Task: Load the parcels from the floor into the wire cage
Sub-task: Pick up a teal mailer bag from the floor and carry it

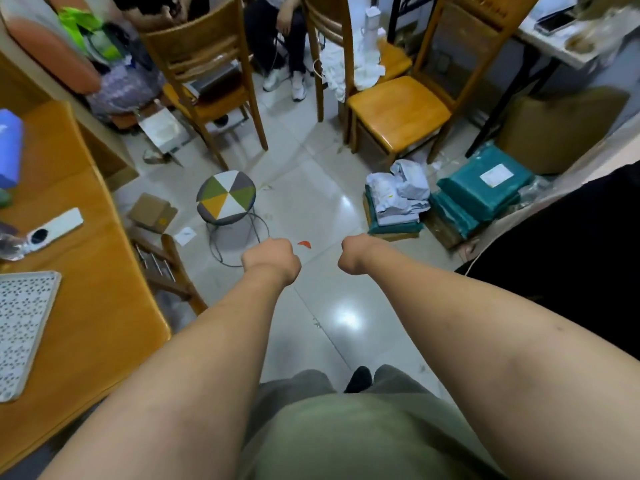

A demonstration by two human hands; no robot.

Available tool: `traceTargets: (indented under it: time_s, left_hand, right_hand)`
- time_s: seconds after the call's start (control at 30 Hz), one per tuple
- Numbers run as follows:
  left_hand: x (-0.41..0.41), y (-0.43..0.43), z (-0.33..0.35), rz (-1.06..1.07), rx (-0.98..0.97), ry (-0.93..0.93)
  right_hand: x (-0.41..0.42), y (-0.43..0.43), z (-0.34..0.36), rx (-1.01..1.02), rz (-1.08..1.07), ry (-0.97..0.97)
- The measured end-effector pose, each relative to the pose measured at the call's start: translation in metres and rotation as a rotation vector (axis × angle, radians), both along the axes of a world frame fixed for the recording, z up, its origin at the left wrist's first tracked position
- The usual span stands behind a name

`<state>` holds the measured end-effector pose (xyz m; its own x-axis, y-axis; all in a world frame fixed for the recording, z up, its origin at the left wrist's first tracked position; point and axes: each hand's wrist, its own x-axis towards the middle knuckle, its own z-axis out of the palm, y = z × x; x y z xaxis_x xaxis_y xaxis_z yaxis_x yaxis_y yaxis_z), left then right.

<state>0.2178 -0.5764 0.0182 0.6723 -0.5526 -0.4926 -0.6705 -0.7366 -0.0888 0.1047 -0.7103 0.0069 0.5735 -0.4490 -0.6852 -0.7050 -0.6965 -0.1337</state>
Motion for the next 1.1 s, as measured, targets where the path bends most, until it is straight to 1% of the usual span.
traceTargets:
  time_s: [0.2,0.33,0.57,0.63,0.73,0.77,0.87,0.97,1.1]
  left_hand:
    - [0.028,-0.082,-0.009,-0.105,-0.015,0.052]
    - [0.058,-0.147,-0.021,-0.218,-0.011,0.089]
    - [0.104,-0.267,-0.010,-0.471,-0.003,0.054]
    - [0.110,-0.298,-0.005,-0.553,-0.009,0.036]
    - [0.112,-0.343,-0.006,-0.657,-0.007,0.043]
    - [0.111,-0.358,-0.010,-0.676,-0.009,0.065]
    - [0.100,-0.398,-0.022,-0.737,-0.039,0.140]
    - [0.086,-0.436,-0.033,-0.835,-0.041,0.151]
    - [0.074,-0.481,-0.041,-0.906,-0.017,0.136]
  right_hand:
    - [0.013,-0.055,-0.009,0.005,-0.169,-0.017]
    - [0.027,-0.099,-0.014,0.027,-0.315,-0.016]
    - [0.049,-0.178,-0.008,0.021,-0.616,-0.021]
    - [0.052,-0.200,-0.017,0.012,-0.677,-0.043]
    - [0.045,-0.240,-0.060,0.004,-0.792,-0.088]
    - [0.041,-0.246,-0.060,0.004,-0.832,-0.104]
    - [0.038,-0.253,-0.019,0.002,-0.913,-0.107]
    - [0.027,-0.284,-0.030,-0.017,-0.995,-0.094]
    - [0.023,-0.331,-0.050,0.009,-1.023,-0.081]
